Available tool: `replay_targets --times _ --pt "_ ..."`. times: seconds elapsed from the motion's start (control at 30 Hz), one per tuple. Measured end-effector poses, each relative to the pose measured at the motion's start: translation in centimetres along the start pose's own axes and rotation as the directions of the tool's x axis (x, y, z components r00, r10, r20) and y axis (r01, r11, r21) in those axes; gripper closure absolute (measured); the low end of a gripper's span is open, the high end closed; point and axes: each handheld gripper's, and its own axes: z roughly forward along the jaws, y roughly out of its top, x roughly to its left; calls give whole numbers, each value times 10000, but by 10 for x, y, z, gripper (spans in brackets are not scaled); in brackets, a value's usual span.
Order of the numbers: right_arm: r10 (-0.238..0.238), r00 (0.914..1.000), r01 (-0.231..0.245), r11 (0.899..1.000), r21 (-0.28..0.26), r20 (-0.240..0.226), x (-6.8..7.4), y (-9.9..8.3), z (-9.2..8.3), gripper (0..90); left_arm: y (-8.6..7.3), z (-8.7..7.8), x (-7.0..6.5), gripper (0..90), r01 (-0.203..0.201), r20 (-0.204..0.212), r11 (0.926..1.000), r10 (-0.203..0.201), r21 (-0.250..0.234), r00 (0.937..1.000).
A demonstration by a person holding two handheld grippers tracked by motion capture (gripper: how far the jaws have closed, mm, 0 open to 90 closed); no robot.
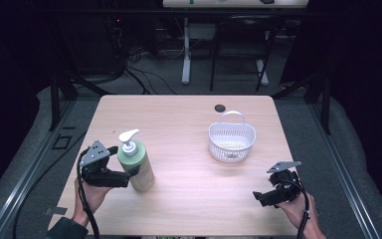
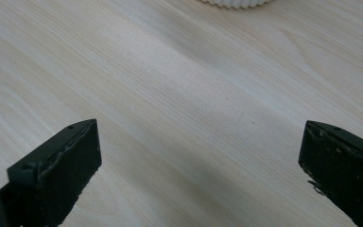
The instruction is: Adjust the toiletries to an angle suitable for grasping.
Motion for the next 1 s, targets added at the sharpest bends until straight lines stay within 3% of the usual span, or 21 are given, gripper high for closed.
replay_targets --times 0.33,0.53,0.67,1.0 --pt "12 10000 -12 10000 11 13 0 0 -1 0 -3 12 0 1 58 -66 9998 -57 174 10000" --pt "-12 10000 12 10000 28 13 0 0 0 0 -5 15 -1 52 72 -200 9999 -75 -152 9998" --pt "-14 10000 14 10000 5 12 1 0 -1 0 -7 15 3 107 289 -168 9991 -294 -299 9994" --pt "-34 10000 34 10000 16 41 1 0 -1 0 -9 16 3 107 359 -192 9985 -367 -405 9991"
